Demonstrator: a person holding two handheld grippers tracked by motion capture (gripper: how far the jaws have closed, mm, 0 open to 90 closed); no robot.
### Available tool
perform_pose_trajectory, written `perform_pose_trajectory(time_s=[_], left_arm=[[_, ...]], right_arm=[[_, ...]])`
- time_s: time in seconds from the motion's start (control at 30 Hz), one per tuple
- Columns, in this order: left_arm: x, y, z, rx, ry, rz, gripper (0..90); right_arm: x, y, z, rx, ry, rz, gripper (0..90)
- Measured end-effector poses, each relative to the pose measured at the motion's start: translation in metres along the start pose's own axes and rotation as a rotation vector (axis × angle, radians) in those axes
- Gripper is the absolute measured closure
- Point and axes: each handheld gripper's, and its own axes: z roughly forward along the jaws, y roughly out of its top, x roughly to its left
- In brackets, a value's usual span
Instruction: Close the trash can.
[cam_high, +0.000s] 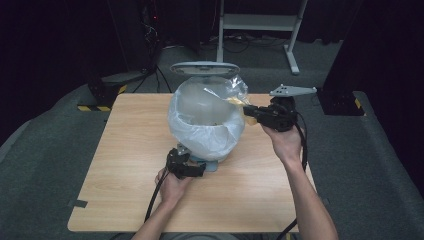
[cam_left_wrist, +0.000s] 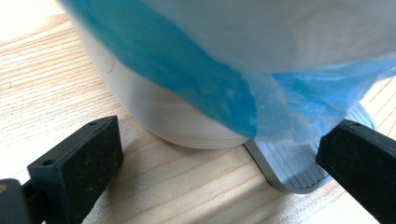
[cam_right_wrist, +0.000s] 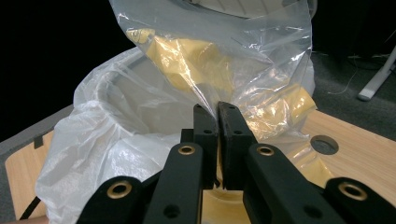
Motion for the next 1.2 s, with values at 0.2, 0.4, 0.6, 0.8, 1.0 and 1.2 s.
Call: perform_pose_trajectory(time_s=[0.2, 0.4, 0.6, 0.8, 1.0, 1.2], left_arm=[[0.0, 0.0, 0.0, 0.0, 0.0, 0.0, 0.5], [0.0, 0.0, 0.0, 0.0, 0.0, 0.0, 0.5], [0.0, 0.0, 0.0, 0.001, 0.002, 0.004, 0.5], [0.0, 0.0, 0.0, 0.0, 0.002, 0.003, 0.5], [0.0, 0.0, 0.0, 0.001, 0.002, 0.004, 0.5], [0.0, 0.0, 0.0, 0.001, 0.003, 0.006, 0.5]], right_arm=[[0.002, 0.002, 0.007, 0.009, 0.014, 0.0, 87.2], [0.002, 0.007, 0.014, 0.012, 0.033, 0.01, 87.2], [0.003, 0.013, 0.019, 0.015, 0.046, 0.014, 87.3], [0.005, 0.018, 0.026, 0.021, 0.052, 0.011, 87.3], [0.005, 0.021, 0.032, 0.031, 0.059, 0.016, 87.3], [0.007, 0.027, 0.038, 0.032, 0.067, 0.017, 87.3]])
